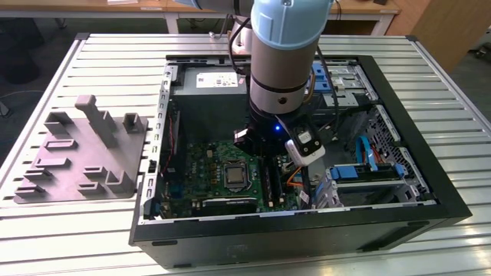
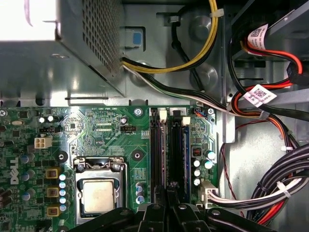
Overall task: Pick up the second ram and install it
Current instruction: 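Insert the second ram into the second slot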
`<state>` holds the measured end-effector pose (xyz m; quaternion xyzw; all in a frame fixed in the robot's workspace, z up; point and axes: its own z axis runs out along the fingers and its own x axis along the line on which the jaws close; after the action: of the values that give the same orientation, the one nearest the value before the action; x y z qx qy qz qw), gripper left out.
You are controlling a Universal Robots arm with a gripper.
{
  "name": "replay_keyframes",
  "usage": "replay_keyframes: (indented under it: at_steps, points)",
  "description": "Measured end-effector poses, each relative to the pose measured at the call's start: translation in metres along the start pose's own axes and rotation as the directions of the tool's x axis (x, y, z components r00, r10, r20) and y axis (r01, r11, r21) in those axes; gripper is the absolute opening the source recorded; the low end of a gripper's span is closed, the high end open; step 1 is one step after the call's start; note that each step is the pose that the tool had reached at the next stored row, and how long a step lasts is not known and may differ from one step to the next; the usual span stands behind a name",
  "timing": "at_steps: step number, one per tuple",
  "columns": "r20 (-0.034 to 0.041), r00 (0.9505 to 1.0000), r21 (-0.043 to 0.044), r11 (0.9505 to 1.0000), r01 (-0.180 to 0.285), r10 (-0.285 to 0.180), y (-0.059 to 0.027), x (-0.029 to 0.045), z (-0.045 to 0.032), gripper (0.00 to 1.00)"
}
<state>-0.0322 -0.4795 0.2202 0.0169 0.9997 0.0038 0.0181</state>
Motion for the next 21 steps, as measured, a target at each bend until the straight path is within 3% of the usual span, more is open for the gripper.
replay_keyframes:
  at_steps: [21]
  points:
    - [-0.0001, 1.0, 0.0006, 1.0, 0.0, 0.0, -0.0001, 0.0001, 0.004, 0.13]
